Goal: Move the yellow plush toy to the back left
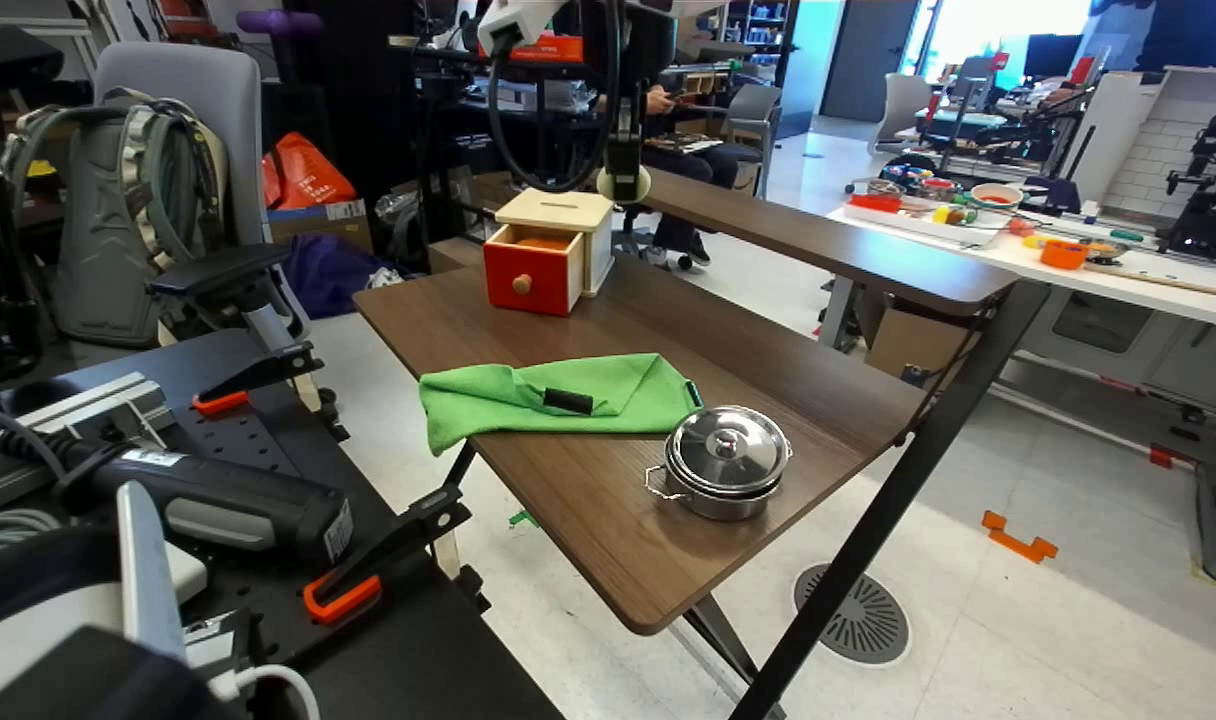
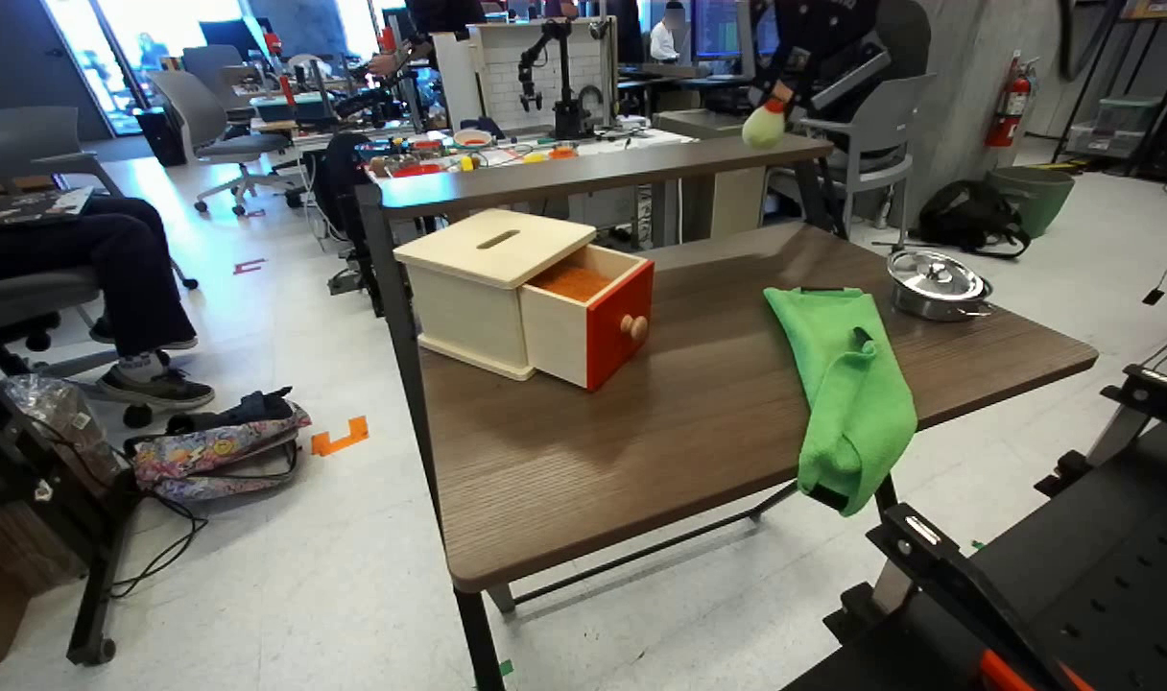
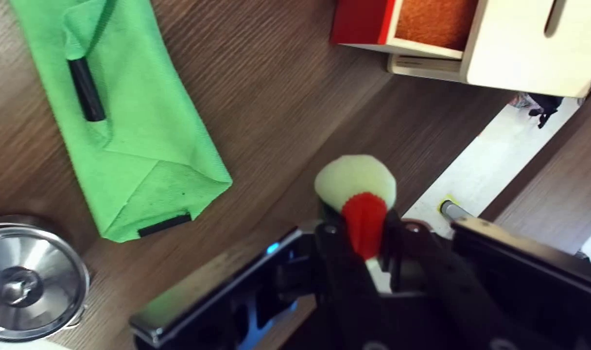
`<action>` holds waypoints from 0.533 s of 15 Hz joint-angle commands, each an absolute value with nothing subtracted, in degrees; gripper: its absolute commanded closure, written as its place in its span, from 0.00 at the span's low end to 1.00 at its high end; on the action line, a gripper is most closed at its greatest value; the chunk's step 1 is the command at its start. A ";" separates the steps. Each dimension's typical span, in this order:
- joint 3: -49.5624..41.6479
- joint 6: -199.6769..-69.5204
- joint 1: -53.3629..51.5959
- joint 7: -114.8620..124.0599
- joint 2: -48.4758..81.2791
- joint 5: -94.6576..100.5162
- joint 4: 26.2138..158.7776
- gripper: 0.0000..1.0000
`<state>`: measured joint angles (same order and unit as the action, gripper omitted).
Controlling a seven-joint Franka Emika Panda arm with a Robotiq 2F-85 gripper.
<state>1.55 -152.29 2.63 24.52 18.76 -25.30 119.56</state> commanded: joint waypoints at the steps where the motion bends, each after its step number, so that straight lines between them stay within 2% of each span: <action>1: 1.26 -151.09 0.36 27.28 27.95 -25.03 109.50 0.95; 8: -1.18 -149.15 -1.53 31.33 42.03 -23.44 97.80 0.95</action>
